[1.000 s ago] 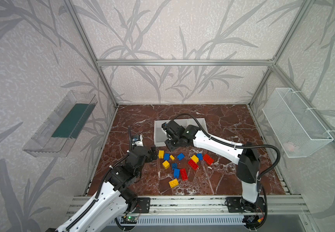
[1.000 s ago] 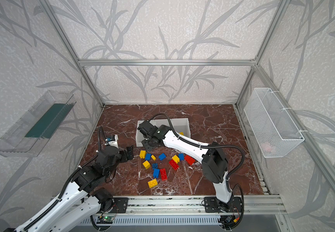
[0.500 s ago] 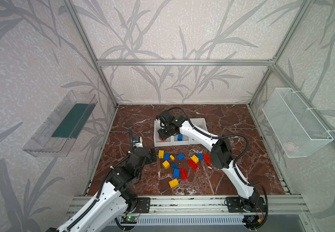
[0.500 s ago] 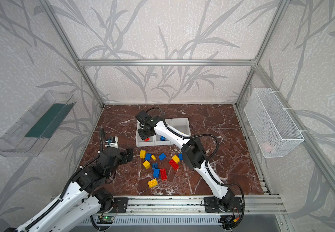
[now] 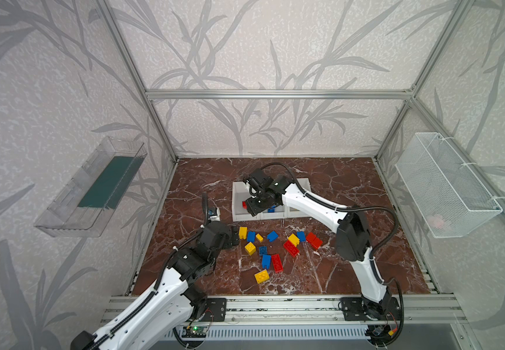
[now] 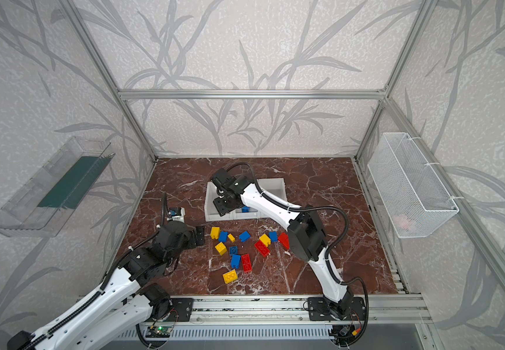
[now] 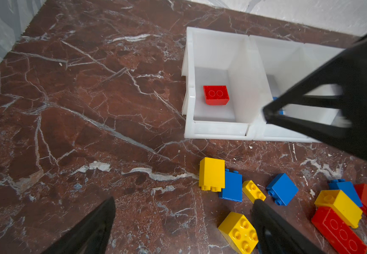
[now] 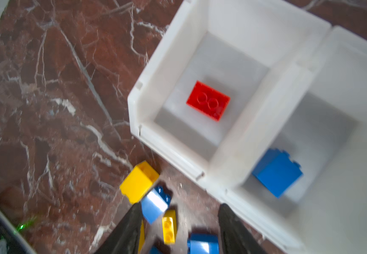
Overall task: Sort the legos into containers by color
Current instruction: Place the lego in the container, then pick up the lego from the center of the table.
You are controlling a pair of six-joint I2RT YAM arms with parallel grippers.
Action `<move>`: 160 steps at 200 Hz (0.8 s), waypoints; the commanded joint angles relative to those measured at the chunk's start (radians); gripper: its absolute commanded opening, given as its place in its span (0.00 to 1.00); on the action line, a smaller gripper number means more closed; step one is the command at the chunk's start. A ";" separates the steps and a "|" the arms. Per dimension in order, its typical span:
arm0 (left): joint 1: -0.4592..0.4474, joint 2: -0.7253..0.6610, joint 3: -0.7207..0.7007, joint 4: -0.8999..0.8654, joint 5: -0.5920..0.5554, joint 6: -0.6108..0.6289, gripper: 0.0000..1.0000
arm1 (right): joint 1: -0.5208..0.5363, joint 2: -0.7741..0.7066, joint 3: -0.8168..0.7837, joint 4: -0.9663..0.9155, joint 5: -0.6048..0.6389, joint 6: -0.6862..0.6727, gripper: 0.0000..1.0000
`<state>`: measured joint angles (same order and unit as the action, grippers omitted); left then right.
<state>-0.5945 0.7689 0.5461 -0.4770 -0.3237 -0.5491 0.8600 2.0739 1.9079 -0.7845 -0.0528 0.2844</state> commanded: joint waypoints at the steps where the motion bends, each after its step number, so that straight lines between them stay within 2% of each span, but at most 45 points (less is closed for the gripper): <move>1: 0.006 0.076 0.000 0.037 0.042 0.032 0.99 | -0.030 -0.175 -0.167 0.107 0.016 0.054 0.57; 56: 0.019 0.366 0.096 0.078 0.091 0.121 0.98 | -0.053 -0.481 -0.549 0.145 0.097 0.146 0.58; 101: 0.038 0.607 0.215 0.064 0.112 0.158 0.94 | -0.058 -0.647 -0.745 0.183 0.156 0.229 0.58; 139: 0.055 0.739 0.292 0.025 0.151 0.161 0.84 | -0.065 -0.714 -0.800 0.175 0.191 0.247 0.58; 160: 0.058 0.788 0.309 0.032 0.177 0.161 0.71 | -0.068 -0.725 -0.810 0.170 0.194 0.249 0.58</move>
<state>-0.5446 1.5192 0.8215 -0.4145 -0.1818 -0.3931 0.7990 1.3746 1.1130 -0.6281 0.1085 0.5102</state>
